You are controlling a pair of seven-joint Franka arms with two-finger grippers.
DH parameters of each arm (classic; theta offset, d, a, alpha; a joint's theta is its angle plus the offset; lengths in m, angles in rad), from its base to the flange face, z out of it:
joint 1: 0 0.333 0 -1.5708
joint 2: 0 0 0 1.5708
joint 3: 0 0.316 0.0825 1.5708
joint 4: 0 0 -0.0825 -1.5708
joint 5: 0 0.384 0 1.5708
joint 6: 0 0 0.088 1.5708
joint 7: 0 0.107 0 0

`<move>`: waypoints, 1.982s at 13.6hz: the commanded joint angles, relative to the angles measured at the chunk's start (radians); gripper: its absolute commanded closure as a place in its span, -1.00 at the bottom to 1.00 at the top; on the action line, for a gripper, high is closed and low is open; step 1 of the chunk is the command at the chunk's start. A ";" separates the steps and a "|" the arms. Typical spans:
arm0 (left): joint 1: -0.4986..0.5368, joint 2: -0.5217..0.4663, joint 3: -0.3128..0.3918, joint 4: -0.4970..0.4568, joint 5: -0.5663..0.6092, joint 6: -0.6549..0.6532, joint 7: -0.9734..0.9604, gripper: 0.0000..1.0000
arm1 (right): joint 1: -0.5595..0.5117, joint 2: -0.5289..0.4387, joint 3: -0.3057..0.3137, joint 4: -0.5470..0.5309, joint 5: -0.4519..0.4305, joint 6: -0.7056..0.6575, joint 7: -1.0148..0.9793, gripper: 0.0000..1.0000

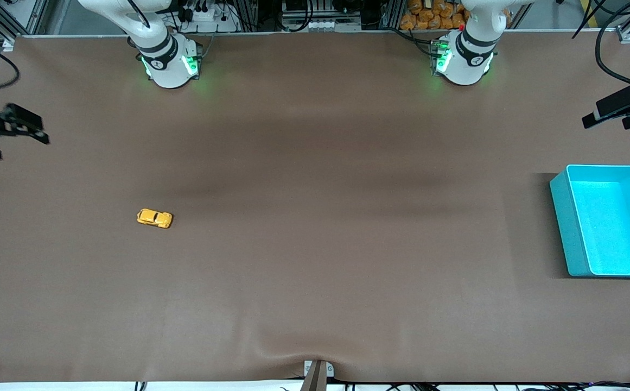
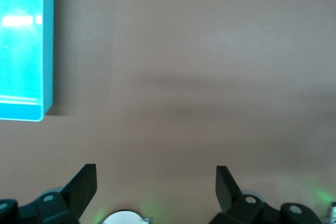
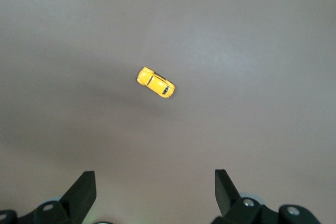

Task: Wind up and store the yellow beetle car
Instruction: 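Reach the right gripper down onto the yellow beetle car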

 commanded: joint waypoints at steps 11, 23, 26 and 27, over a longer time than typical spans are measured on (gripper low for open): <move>-0.030 -0.028 -0.163 -0.039 0.201 0.025 0.041 -1.00 | 0.075 0.151 0.000 -0.476 0.004 0.640 -0.537 -1.00; -0.011 -0.010 -0.226 -0.036 0.287 0.036 0.030 -1.00 | 0.132 0.359 -0.001 -0.530 -0.012 0.945 -0.868 -0.55; 0.009 -0.008 -0.218 -0.036 0.281 0.044 0.041 -1.00 | 0.127 0.376 -0.001 -0.518 -0.012 0.945 -0.868 -0.41; 0.007 -0.008 -0.220 -0.036 0.283 0.044 0.041 -1.00 | 0.127 0.387 -0.001 -0.518 -0.012 0.946 -0.868 -0.35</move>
